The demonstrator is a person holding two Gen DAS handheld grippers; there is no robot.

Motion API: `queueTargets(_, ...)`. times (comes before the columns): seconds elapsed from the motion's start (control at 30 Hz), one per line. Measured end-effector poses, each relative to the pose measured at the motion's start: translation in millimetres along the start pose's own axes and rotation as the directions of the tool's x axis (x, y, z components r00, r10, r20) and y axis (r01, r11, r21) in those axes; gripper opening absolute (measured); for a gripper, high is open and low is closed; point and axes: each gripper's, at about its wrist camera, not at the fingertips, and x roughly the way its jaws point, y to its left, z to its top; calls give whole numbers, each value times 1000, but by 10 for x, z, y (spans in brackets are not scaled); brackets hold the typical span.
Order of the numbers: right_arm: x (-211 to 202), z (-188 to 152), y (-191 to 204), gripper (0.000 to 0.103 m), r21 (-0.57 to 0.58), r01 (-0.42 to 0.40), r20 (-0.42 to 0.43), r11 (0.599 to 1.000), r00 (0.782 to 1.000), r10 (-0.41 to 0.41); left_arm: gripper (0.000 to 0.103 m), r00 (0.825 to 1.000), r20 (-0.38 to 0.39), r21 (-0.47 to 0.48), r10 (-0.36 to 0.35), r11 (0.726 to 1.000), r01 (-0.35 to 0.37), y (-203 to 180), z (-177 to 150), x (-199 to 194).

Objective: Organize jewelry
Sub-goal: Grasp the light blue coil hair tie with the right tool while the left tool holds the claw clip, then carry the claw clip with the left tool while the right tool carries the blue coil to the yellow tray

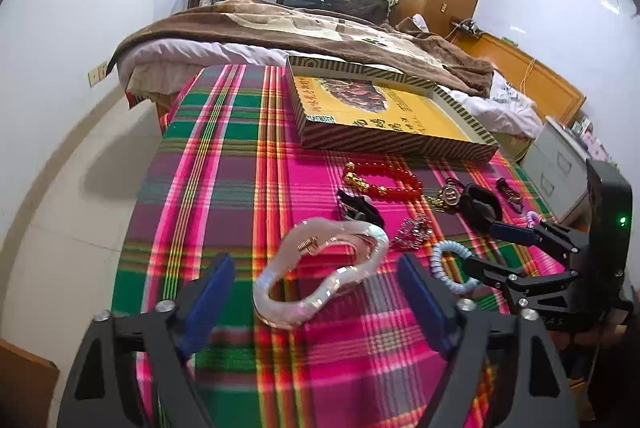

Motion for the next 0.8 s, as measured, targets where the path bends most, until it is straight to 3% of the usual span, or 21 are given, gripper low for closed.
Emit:
queueTargets(0.1,82,32,38,70,-15,2,-21,1000,1000,-3,88,1000,-21,10,17,1000,-17,3,42,80)
queueTargets(0.27,131,63,60,57,-34,15,-27,999,1000,-15,88,997,-70,72,17,997,-12,-75,54,247)
queueTargets(0.37,126,69,69,45,-45,6,-20,999,1000,-7,87,996,-85,73,30,997,-24,-88,39,319)
queueTargets(0.4,124,67,79,36,-51,4,-19,999,1000,-5,87,995,-94,74,32,997,-25,-98,33,347)
queueTargets(0.43,117,65,88,23,-58,0,-16,998,1000,-1,83,994,-100,77,32,997,-24,-111,25,369)
queueTargets(0.47,113,66,96,16,-62,-3,-15,998,1000,2,75,994,-103,81,27,997,-19,-121,23,383)
queueTargets(0.5,114,66,103,12,-65,-3,-16,998,1000,2,73,994,-106,89,24,996,-14,-140,16,387)
queueTargets(0.53,112,66,101,11,-66,-2,-15,998,1000,1,69,994,-106,94,27,995,-17,-146,13,385)
queueTargets(0.8,50,54,59,10,-39,-15,9,999,1000,15,66,993,-105,106,46,994,-34,-186,12,352)
